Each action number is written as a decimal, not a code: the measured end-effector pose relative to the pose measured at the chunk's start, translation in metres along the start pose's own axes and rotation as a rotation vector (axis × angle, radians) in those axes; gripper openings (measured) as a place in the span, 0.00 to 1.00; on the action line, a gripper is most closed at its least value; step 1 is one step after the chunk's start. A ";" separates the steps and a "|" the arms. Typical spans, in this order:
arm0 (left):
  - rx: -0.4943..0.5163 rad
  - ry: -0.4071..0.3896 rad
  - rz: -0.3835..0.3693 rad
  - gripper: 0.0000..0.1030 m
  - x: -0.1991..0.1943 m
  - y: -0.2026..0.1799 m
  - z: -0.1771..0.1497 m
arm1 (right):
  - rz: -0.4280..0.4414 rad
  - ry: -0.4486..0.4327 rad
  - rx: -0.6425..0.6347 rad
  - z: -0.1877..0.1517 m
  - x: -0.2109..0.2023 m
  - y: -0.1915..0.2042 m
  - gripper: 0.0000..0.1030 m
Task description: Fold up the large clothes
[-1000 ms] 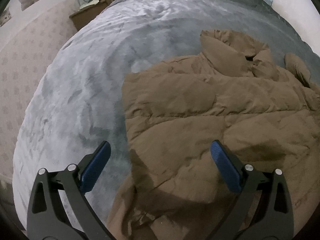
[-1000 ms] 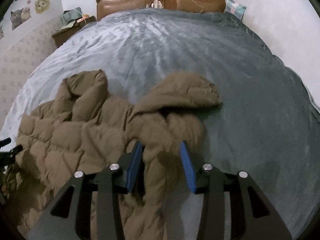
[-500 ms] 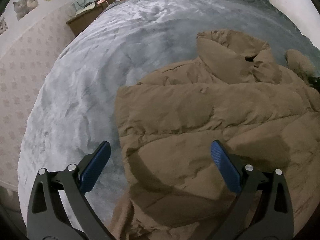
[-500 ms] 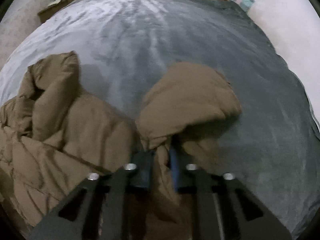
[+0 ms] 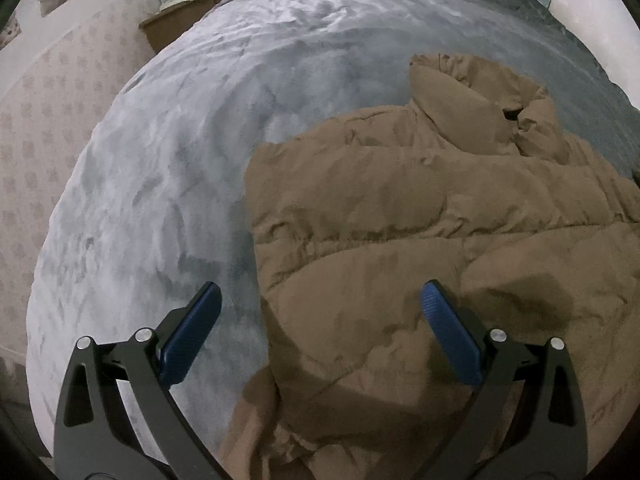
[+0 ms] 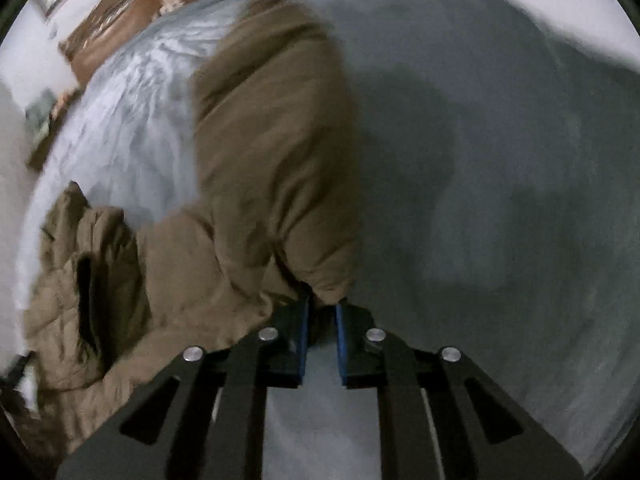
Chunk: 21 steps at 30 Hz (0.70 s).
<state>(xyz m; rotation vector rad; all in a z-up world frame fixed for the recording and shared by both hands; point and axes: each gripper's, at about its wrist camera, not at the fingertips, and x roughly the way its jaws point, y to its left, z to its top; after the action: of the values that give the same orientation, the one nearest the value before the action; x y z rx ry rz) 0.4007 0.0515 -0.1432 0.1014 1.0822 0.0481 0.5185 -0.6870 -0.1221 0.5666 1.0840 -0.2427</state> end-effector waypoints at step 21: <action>0.040 -0.010 0.073 0.96 -0.034 -0.004 -0.012 | 0.261 -0.199 0.248 0.044 0.013 -0.040 0.23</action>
<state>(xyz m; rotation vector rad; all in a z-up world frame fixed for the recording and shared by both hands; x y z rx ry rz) 0.3744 0.0450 -0.1190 0.1768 1.0697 0.0916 0.5396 -0.7431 -0.1314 0.8801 0.7826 -0.2016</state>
